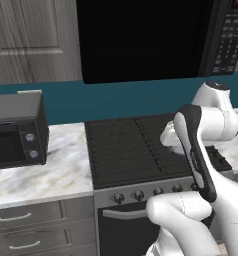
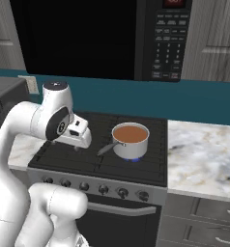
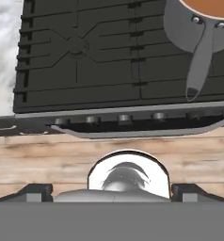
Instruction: Pick up the sugar cube(s) and place them in the saucepan with hot chocolate.
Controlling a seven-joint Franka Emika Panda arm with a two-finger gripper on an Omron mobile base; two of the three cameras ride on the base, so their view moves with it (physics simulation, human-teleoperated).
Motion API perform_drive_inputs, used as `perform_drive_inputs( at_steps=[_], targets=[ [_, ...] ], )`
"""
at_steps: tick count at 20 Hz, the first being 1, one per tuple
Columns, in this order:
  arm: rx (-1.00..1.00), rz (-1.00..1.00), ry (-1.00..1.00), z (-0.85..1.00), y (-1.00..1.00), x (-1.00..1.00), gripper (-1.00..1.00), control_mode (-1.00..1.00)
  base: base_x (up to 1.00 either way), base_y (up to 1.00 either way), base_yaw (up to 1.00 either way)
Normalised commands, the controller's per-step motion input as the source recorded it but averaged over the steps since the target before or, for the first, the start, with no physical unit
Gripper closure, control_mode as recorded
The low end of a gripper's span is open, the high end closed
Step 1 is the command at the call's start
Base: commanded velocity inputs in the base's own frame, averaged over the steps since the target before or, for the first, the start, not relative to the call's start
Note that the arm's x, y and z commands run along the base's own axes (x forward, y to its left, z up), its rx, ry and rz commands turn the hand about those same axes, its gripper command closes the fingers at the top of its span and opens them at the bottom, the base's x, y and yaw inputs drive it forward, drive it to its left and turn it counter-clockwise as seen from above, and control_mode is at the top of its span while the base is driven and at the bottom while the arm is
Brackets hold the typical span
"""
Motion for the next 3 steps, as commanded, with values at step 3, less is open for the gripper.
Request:
perform_drive_inputs(
  at_steps=[3],
  targets=[
    [0.0,-0.01,-0.2,-0.3,0.86,-0.02,-1.0,-1.0,0.0,0.0,0.0]
  ],
)
